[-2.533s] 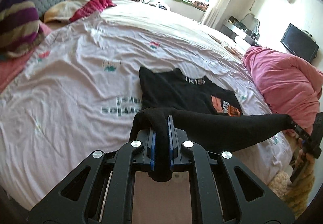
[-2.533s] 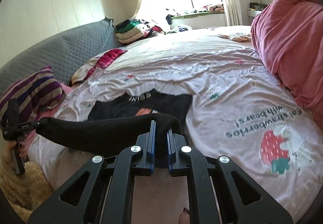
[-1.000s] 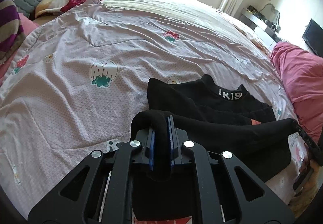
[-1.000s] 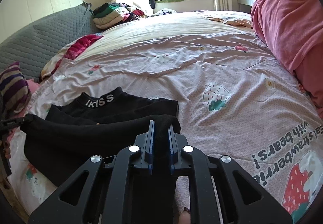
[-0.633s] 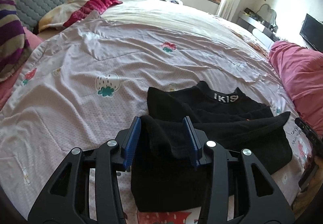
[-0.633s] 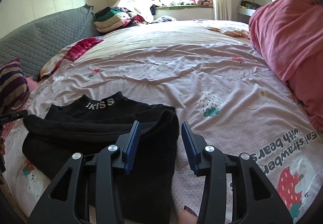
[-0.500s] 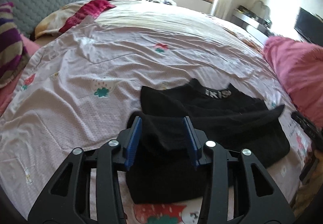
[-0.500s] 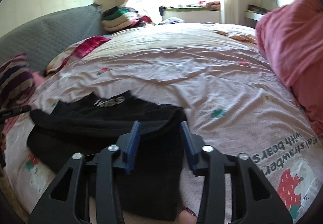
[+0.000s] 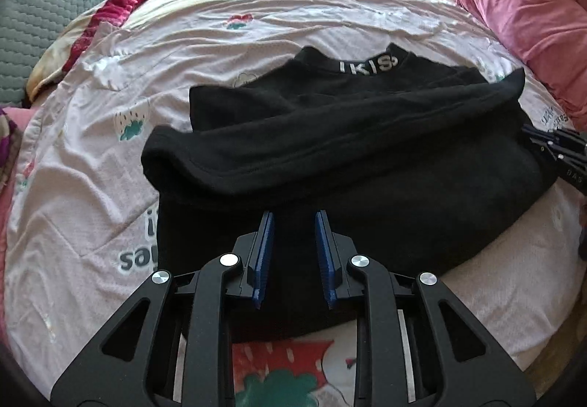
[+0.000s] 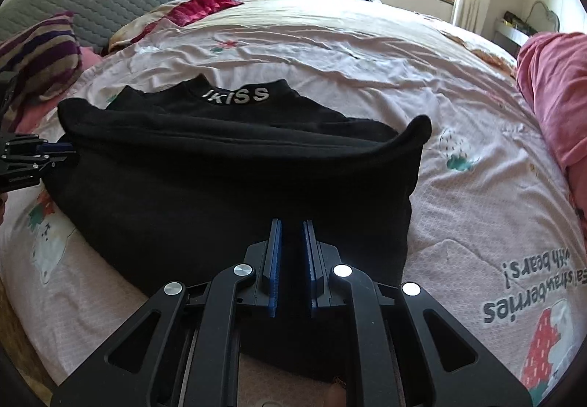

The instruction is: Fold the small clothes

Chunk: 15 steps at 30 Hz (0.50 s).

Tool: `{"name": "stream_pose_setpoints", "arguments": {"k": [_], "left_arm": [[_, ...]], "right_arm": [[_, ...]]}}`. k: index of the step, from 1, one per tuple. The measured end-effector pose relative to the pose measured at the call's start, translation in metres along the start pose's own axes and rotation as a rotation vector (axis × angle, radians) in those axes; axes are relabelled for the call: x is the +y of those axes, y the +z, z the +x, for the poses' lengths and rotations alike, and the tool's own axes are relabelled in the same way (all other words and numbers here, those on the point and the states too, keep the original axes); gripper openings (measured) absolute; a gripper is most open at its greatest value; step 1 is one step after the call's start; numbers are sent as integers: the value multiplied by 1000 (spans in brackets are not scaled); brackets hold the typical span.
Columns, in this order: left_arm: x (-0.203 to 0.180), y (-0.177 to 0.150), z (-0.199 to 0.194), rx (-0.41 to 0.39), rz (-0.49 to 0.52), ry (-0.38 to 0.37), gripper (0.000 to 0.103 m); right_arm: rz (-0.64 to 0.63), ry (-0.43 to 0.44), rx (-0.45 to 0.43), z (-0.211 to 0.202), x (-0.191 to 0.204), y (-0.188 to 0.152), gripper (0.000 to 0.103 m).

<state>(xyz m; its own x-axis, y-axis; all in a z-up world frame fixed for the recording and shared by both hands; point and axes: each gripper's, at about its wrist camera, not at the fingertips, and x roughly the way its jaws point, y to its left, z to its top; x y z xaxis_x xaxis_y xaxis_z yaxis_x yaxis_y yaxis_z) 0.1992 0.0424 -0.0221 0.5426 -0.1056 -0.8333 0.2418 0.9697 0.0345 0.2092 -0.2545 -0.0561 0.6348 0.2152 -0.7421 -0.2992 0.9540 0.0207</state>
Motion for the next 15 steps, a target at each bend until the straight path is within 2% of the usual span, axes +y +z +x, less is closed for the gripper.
{"name": "stream_pose_setpoints", "arguments": {"k": [3,8,10,15], "left_arm": [[0,7,4,-18,5,17,21],[3,22,23,-30,9,38,22],[6,26,27,-58,18,59,29],[25,39,34,-94,-34,49,32]], "right_arm": [[9,-1,-1,5,-5,6,11],[14,-13,11,19,-11,17,11],[15,-29,5,24,-17,23,11],[80,-40,-8,29,-38,29,10]]}}
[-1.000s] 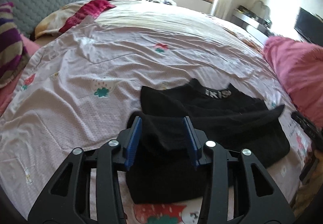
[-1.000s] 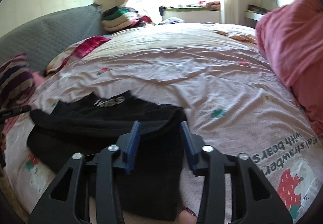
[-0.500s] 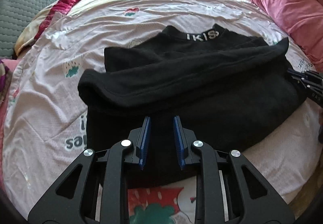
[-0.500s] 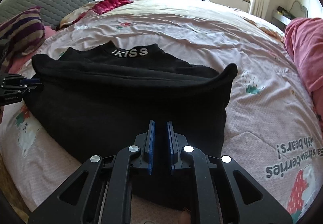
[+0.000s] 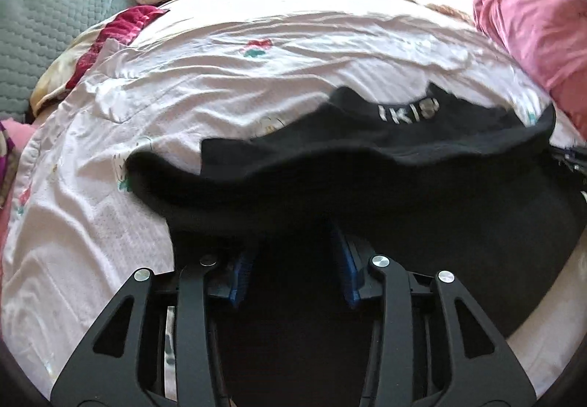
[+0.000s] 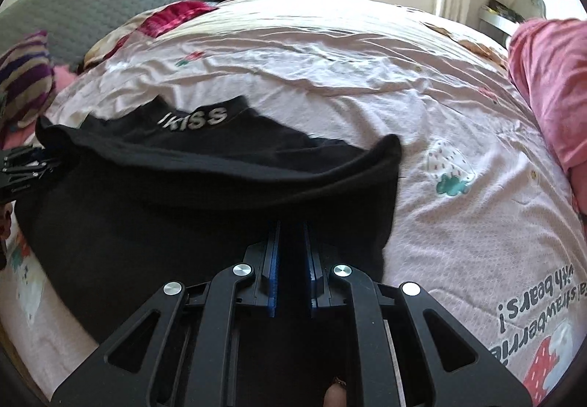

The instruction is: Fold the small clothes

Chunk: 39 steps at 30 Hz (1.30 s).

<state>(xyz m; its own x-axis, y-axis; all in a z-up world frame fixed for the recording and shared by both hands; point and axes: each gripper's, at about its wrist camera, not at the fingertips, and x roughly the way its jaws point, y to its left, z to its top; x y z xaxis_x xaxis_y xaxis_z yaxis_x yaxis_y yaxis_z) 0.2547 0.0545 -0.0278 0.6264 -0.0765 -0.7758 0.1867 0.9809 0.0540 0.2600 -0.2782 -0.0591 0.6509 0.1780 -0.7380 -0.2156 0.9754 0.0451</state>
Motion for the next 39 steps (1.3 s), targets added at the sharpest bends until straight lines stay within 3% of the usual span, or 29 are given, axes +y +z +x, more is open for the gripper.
{"name": "stream_pose_setpoints", "arguments": {"k": [2,9,11,12,16,19,21,22,23,25,28,35,39], "left_arm": [[9,6,1,-10,-19,26,32],[52,18,5,-1,-170,1,36],[60,18,10,16,-199,-8,42],[62,17,12,26,-213,-10,45],[75,12,21,59,-297,-36,46],[76,10,22,58,-305,-52,46],[73,11,21,52,-288,-54,39],[71,12,22,51,-282,-59,28],[69,12,21,50,-275,-65,24],[65,12,20,45,-258,-44,13],[58,15,16,24,-221,-12,6],[58,29,-13,-81,-212,-24,4],[54,39,-13,-115,-186,5,4]], "right_arm": [[12,-16,-6,0,-6,2,10],[76,-76,-30,2,-29,10,14],[94,-86,-23,5,-37,11,39],[95,-82,-19,6,-38,12,42],[112,-50,-5,11,-43,13,42],[155,0,1,14,-48,14,42],[179,30,9,17,-50,13,40],[182,46,11,18,-50,13,31],[182,56,12,18,-49,12,21],[166,56,4,15,-45,12,13],[132,30,-13,8,-39,13,9],[166,33,-98,-16,-46,23,7],[156,10,-149,-20,-48,29,7]]}}
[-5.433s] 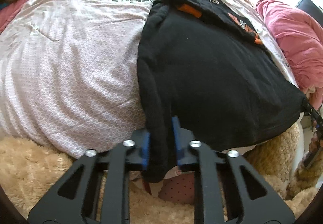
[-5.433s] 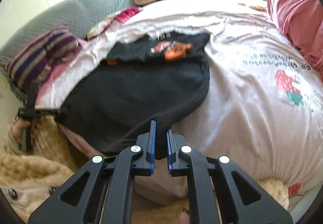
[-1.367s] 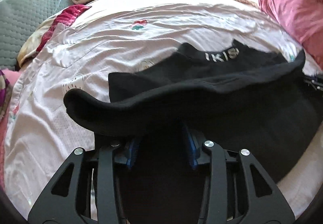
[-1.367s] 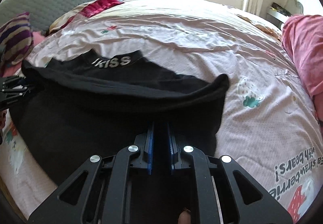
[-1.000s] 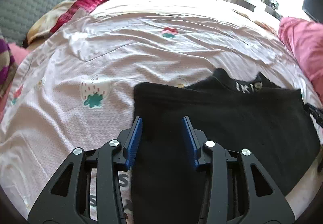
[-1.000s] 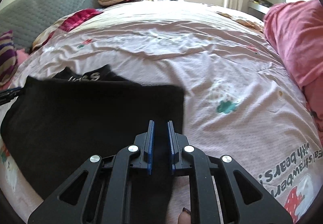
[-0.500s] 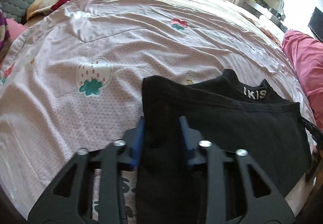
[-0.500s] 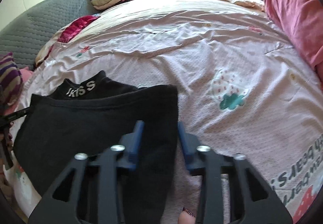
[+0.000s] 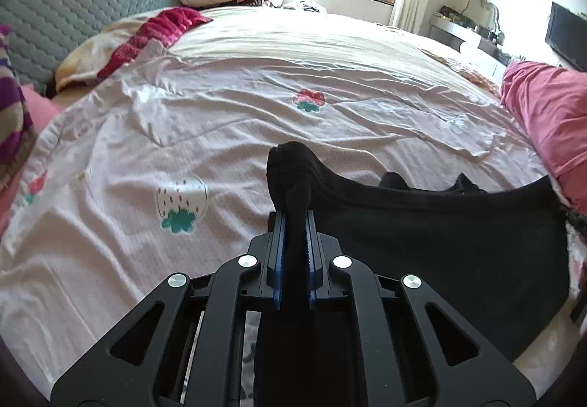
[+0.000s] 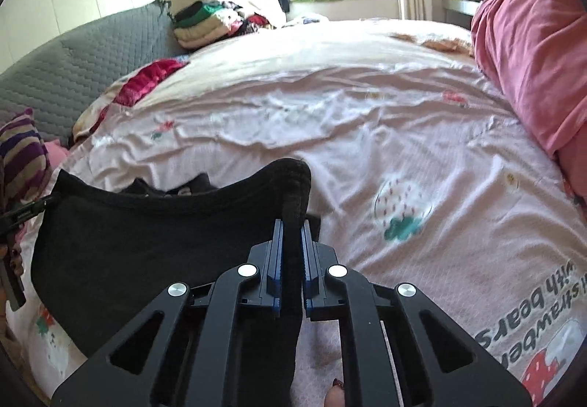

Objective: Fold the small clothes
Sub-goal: 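Pinch the folded edge again with both grippers and release it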

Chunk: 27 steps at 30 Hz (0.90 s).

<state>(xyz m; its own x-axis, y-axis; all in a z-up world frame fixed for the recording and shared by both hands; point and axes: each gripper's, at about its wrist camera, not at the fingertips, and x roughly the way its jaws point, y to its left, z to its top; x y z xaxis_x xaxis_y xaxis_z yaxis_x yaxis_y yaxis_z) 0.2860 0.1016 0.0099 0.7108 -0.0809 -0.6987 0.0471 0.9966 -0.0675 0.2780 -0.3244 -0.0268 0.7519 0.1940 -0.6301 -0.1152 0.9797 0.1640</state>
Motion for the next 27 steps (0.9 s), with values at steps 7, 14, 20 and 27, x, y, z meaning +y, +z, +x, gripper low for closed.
{"name": "stream_pose_setpoints", "arguments": {"k": [7,14,20,27], "left_arm": [[3,-15,32,91,3,49,4],[6,-22,38,126,8,68,8],[4,-27,38,145,27,87,12],[4,-32,37,162,40,101,20]], "right_arm": [[-11,-67,81,28,-3,-14,7],[-28,-129,121,35,1,-22,12],[-32,-175,144,36,2,-28,24],[45,-182,163,33,-12,-31,41]]}}
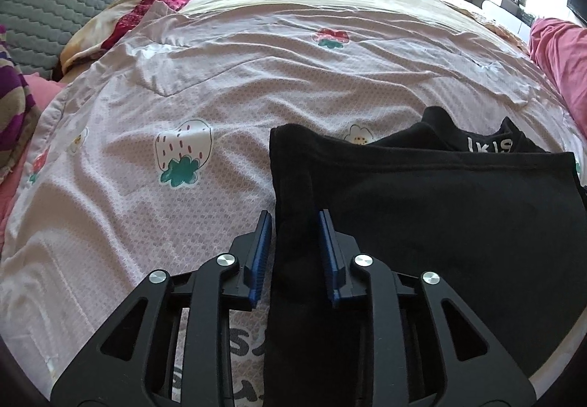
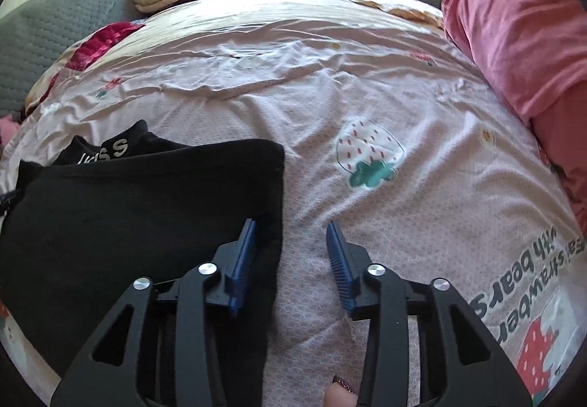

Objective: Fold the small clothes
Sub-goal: 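Pinch the folded edge again with both grippers and release it, then move both open grippers to the long side edge of the folded shirt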

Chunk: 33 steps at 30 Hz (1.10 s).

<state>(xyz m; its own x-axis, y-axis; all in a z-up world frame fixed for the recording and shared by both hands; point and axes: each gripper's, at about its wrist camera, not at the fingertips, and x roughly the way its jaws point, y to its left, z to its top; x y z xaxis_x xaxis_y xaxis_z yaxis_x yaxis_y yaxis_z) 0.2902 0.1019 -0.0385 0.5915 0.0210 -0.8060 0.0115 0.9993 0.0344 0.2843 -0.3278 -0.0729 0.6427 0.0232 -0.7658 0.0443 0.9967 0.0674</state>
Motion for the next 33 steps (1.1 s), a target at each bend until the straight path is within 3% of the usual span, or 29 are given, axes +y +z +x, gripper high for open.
{"name": "stream_pose_setpoints", "arguments": {"k": [10,16,19,26,30,33], "left_arm": [[6,-9,-7,9,2,4,35],[13,-13,-16,20,-14,-21,42],[16,-15,-22,24,-26,-25,52],[18,-22,-33,48,-30,-56,61],[18,-29,-39,60,-33,-73,70],[17,-32,-45,64,-29,-88,71]], "right_arm": [[31,-16,-1,-10,-5,-8,48],[87,21,-16,-26,-11,-13,54],[91,35,-40,-37,-10,-15,64],[63,51,-83,-56,1,-17,82],[47,74,-98,-63,11,-19,85],[21,100,-110,-69,24,-21,87]]}}
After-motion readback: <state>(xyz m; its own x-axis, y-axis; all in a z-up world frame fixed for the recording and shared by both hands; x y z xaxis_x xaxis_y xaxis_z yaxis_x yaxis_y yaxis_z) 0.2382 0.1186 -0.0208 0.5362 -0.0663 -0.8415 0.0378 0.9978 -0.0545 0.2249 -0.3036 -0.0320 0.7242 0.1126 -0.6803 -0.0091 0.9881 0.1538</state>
